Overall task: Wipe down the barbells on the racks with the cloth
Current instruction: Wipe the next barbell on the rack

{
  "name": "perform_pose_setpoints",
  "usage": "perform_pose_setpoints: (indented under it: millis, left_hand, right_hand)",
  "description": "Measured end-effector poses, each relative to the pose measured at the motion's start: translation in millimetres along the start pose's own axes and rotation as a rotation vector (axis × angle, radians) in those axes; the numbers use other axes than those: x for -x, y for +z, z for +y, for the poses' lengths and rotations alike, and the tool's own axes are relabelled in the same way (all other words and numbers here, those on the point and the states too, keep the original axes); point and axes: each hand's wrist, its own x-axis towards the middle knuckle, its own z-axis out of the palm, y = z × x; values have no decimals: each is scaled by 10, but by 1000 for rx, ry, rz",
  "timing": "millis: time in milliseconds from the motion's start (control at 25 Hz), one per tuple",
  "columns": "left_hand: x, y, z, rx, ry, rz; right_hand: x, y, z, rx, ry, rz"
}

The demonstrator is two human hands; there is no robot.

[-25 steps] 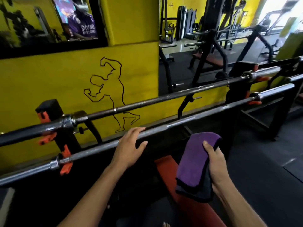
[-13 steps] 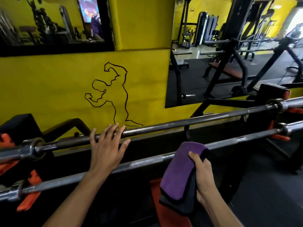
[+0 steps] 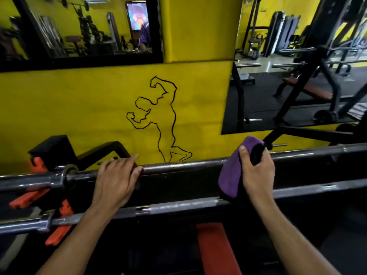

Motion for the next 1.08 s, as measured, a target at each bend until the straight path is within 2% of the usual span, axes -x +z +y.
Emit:
perform_pose_setpoints:
  millis: [120,240,360,440,520,640,720,840,960,1080]
  left_hand:
    - [-3,-5,71,-59,30,-69]
    - [-52,-70,-138,7,58,-121]
    - [-135,-93,-415,-6,8,-87]
    - [-115,-62,-403,-59,-9,-30]
    - [-100,-50,-358,-77,-28,-6]
    - [-134,-29,-258,-61,6,-11]
    - [-187,29,-79,-35,42,-42]
    - [-232,64,115,-22,13,-60]
    - [-223,52,60,-20,13,-54]
    - [-196,63,74,-27,14,-32]
  right_hand:
    - [46,305,180,193,-131,-7]
    - [54,363,458,520,-447,-18]
    - [-25,314,562,636,-591,-91]
    - [-69,357,504,693,-598,-103]
    - [-152,455,302,792,-509,-139]
    - [-217,678,10,960,-397,-314]
    - [-52,893,-116,971,-468,-365]
    - [381,1114,-78,856,-637,-422]
    - [539,946,236,757,-754,-436]
    - [387,617,523,707,-732,-348]
